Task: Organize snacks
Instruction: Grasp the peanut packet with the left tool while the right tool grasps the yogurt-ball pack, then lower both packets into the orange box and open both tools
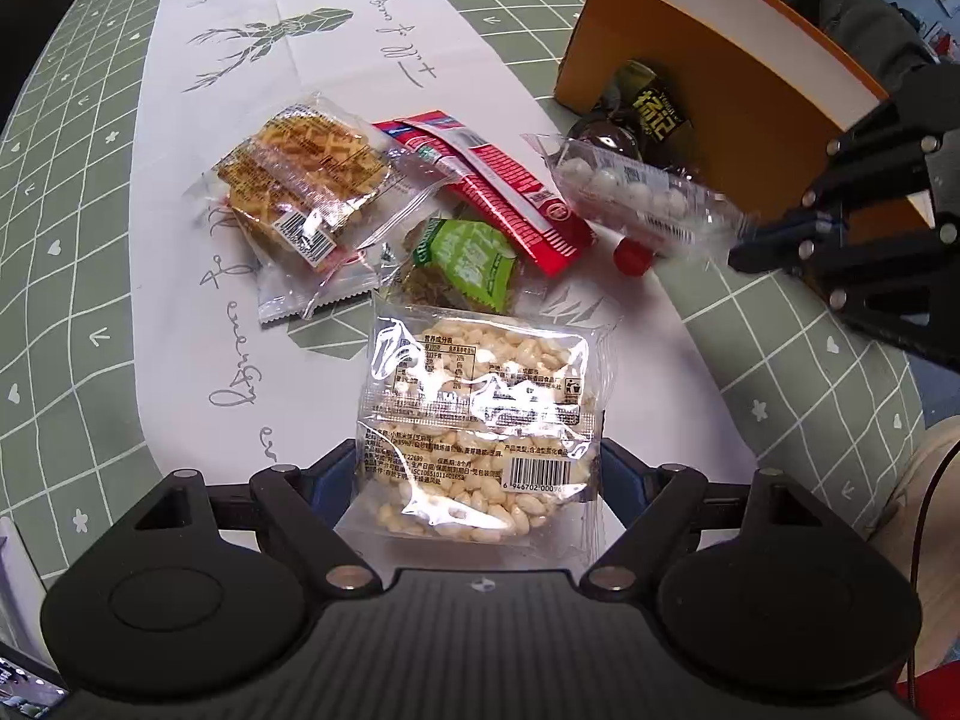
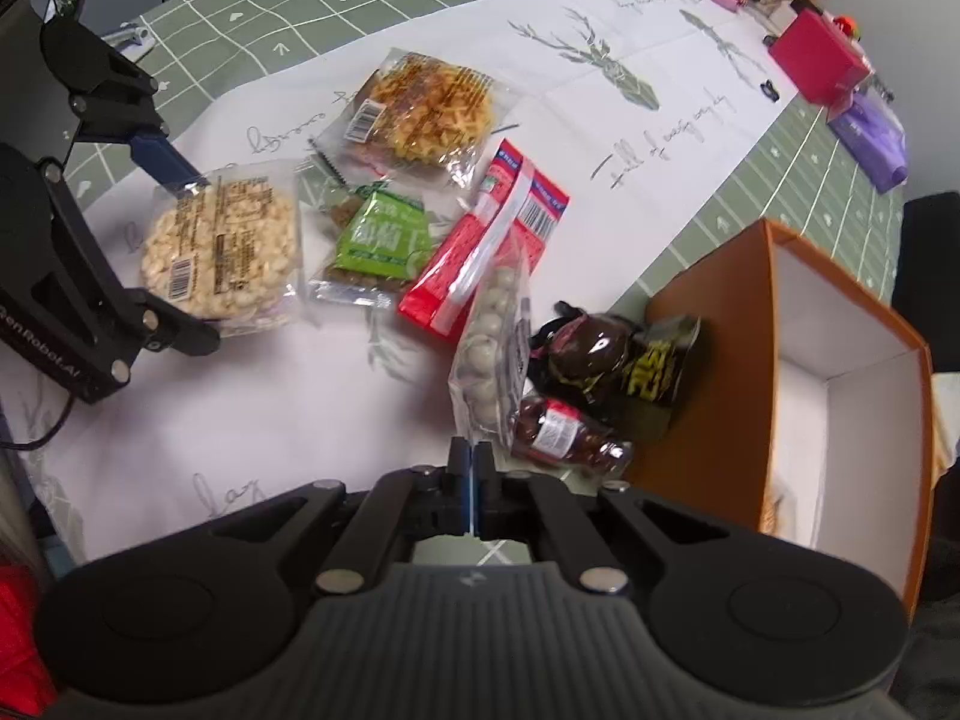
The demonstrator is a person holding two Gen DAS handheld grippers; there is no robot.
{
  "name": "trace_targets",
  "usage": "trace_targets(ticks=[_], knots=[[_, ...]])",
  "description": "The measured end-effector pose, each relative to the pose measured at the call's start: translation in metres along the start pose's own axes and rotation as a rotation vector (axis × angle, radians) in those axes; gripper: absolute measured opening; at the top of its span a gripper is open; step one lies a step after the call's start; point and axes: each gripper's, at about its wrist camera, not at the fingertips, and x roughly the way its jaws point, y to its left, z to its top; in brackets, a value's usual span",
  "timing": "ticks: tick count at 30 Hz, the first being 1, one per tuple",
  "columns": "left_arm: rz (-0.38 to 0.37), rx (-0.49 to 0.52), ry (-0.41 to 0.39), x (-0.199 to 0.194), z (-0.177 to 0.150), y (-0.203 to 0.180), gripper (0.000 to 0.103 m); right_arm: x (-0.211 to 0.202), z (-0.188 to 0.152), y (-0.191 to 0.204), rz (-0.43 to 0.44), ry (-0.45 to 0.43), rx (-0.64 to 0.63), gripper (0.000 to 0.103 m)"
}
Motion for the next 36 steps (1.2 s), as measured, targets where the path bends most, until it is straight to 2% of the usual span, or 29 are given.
trace_targets(ticks=[2,5,9,10,12,17,19,21,26,31,33,34,36], knots=[[-0.011,0.0,0.0,-0.001,0.0,-0.002,0.094,0.0,-0.007,0.006,0.066,0.015,-0.003,0.0],[-0.014,0.006,0.008,0.002,0.0,-0.005,0.094,0.004,-0.019,0.024,0.079,0.035,-0.048,0.0],[-0.017,0.005,0.023,0.007,0.002,-0.006,0.094,0.005,-0.028,0.033,0.113,0.033,-0.051,0.008],[-0.016,0.005,0.026,0.008,0.003,-0.005,0.094,0.004,-0.028,0.033,0.117,0.023,-0.046,0.016],[-0.009,0.004,0.029,0.009,0.005,-0.004,0.094,-0.001,-0.026,0.029,0.115,-0.014,-0.013,0.043],[0.003,0.007,0.042,0.013,0.005,-0.003,0.094,0.008,-0.014,0.014,0.093,-0.085,0.112,0.07],[0.009,0.011,0.047,0.015,0.004,-0.003,0.094,0.02,-0.007,0.01,0.087,-0.077,0.122,0.074],[0.015,0.012,0.049,0.016,0.004,-0.003,0.094,0.033,-0.001,0.011,0.068,-0.061,0.114,0.082],[0.017,0.0,0.051,0.017,0.004,0.002,0.094,0.054,0.006,0.021,0.047,-0.04,0.059,0.088],[0.005,0.003,0.053,0.018,0.004,0.003,0.094,0.065,0.005,0.02,0.056,-0.006,0.082,0.086],[0.002,0.006,0.053,0.019,0.004,0.002,0.094,0.069,0.004,0.018,0.061,0.005,0.1,0.071],[0.003,0.009,0.053,0.02,0.005,0.001,0.094,0.07,0.004,0.017,0.076,0.004,0.117,0.07],[0.006,0.016,0.053,0.019,0.005,0.0,0.094,0.069,0.004,0.014,0.102,-0.008,0.15,0.06]])
